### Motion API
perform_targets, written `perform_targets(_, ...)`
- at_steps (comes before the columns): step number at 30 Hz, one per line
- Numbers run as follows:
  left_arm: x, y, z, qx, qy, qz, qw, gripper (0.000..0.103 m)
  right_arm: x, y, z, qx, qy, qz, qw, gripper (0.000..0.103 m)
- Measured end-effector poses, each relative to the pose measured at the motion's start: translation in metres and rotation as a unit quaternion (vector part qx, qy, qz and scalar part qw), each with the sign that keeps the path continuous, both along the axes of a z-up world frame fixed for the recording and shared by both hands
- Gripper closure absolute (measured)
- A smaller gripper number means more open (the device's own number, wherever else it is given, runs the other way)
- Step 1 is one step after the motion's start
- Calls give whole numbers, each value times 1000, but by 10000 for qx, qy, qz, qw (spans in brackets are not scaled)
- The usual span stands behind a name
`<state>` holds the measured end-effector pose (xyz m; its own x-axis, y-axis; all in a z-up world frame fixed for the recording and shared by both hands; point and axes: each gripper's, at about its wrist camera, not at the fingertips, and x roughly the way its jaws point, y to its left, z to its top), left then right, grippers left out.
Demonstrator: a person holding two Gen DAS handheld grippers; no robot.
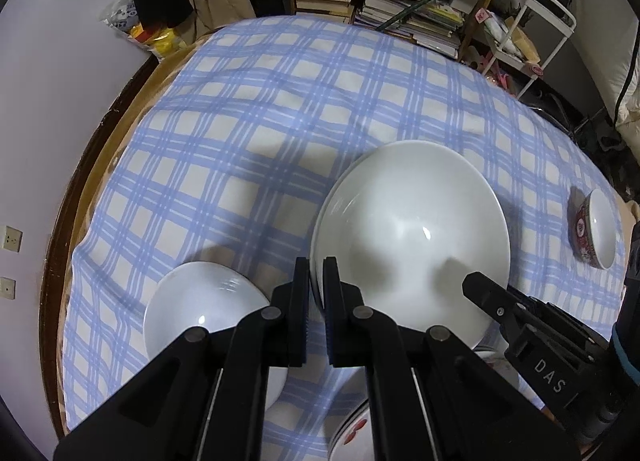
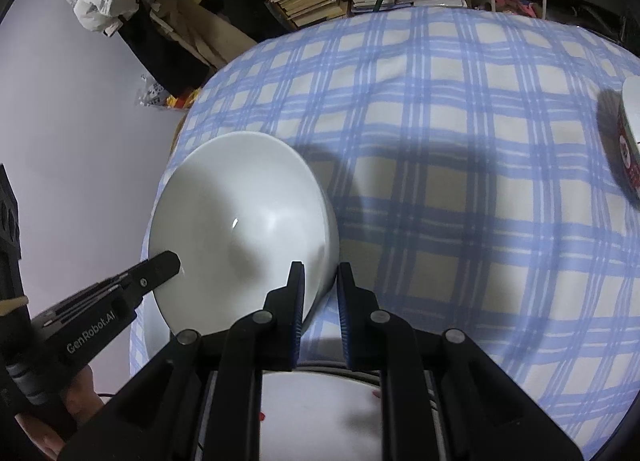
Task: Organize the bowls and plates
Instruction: 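Lift the large white bowl with both tools and carry it, then lower the large white bowl onto the cloth and open both tools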
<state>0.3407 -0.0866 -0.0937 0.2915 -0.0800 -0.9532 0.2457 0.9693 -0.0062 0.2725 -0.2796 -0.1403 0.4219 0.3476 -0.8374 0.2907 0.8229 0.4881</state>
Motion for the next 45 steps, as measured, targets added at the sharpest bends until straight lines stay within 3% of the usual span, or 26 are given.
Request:
perform_targets(13, 3, 5, -14, -89, 150, 52, 9998, 97, 1, 4, -8, -63, 35, 238, 9997, 85)
perform_targets(17, 5, 3, -15, 19, 39, 47, 10000, 97, 6, 5, -9, 83, 56, 141, 9999, 84)
perform_targets(24, 6, 6, -14, -33, 123, 18, 9999, 97, 5, 5, -10, 43, 53, 181, 9998, 84)
perform_targets(27, 8, 9, -13, -68, 260, 89, 9996, 96, 3, -2, -9, 251, 99, -17, 9996, 85)
perform_targets(31, 7, 16, 1, -67, 198, 73, 9998, 89, 1, -12, 5, 447, -30, -150, 9989, 84)
perform_targets(37, -7, 16, 33, 593, -441, -315, 9968, 86, 0, -10, 35, 279, -258, -107, 9992, 84)
perform_targets(45, -10, 60, 55, 436, -399, 53, 9982, 82, 0, 21, 55, 13, -316, 272, 9991, 82)
